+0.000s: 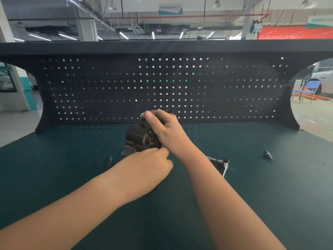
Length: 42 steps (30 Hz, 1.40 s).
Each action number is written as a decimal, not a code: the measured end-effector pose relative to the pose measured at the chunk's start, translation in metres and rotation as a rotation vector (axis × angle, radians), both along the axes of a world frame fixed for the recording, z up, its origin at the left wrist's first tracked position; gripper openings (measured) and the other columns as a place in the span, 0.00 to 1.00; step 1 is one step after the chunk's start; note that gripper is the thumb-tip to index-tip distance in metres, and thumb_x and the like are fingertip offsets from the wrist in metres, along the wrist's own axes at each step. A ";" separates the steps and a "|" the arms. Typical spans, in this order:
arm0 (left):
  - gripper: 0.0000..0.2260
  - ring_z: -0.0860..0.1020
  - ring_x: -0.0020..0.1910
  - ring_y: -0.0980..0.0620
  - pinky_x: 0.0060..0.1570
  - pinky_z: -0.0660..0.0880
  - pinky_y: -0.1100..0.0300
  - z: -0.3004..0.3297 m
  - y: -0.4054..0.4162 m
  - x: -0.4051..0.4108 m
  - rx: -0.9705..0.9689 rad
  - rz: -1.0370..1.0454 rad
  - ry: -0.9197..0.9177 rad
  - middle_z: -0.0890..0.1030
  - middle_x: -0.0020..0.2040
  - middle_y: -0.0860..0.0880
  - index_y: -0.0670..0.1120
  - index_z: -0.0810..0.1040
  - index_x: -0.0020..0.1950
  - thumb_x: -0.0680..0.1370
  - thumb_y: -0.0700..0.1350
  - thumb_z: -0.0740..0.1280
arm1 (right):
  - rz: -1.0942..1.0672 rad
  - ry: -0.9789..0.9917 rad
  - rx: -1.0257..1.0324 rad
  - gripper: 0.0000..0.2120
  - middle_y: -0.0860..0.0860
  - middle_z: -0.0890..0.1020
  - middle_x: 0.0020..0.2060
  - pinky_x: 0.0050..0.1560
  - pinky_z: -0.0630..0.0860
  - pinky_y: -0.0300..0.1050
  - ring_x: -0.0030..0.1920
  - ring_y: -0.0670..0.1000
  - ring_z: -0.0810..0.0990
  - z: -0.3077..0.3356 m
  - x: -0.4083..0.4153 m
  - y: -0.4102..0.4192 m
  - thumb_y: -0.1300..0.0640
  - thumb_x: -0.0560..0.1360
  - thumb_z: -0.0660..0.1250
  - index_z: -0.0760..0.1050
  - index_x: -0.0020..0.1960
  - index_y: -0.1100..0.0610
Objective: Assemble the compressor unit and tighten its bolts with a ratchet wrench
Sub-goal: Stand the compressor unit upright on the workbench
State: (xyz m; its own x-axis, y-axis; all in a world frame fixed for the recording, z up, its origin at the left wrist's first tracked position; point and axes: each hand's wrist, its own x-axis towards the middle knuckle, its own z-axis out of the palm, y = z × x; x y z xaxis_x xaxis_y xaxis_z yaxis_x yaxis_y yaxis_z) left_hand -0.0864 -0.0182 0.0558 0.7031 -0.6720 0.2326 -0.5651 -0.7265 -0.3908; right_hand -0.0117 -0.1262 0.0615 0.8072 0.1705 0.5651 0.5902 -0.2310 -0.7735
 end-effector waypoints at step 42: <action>0.11 0.74 0.60 0.64 0.53 0.66 0.64 0.016 0.017 0.058 -0.756 -0.046 -0.064 0.79 0.60 0.68 0.63 0.80 0.60 0.80 0.56 0.62 | -0.956 0.591 -0.340 0.11 0.67 0.77 0.56 0.42 0.70 0.47 0.51 0.63 0.77 -0.060 0.059 -0.147 0.61 0.79 0.61 0.73 0.56 0.68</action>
State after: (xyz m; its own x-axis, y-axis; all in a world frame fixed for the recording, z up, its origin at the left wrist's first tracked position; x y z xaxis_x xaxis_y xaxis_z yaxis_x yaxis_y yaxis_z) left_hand -0.0287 -0.0007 0.0720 0.6482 -0.3419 0.6804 -0.5940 -0.7860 0.1710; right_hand 0.0470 -0.2737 0.0012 0.8104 -0.5770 0.1013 -0.3655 -0.6332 -0.6823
